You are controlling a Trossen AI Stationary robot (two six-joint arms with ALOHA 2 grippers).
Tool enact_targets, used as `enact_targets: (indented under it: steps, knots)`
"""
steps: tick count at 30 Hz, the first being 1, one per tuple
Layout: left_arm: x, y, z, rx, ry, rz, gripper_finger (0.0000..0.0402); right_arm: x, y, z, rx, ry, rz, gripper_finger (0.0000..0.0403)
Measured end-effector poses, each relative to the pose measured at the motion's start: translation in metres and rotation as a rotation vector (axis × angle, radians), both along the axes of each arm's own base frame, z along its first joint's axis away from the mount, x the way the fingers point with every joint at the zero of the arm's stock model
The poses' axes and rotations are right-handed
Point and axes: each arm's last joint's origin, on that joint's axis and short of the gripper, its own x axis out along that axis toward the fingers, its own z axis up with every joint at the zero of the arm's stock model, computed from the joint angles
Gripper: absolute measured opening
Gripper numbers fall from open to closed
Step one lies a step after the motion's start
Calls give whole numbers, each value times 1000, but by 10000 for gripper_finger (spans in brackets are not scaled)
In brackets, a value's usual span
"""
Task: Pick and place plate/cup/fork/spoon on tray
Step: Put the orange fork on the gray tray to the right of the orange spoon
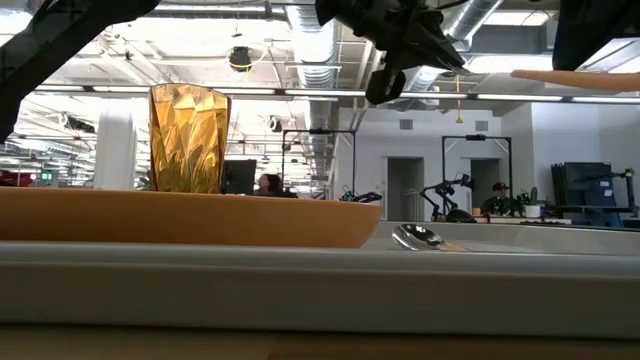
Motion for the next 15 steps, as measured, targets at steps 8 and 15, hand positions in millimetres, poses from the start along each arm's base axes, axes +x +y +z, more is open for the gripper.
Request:
enact_targets:
  steps: [8,15]
  knots:
    - [-5,8,-4,46,26,-44,0,-17,25,-1,79,20,61,157]
    - [-4,-11,-4,121,-25,-181,0,-52,56,-1,152,24,11,221]
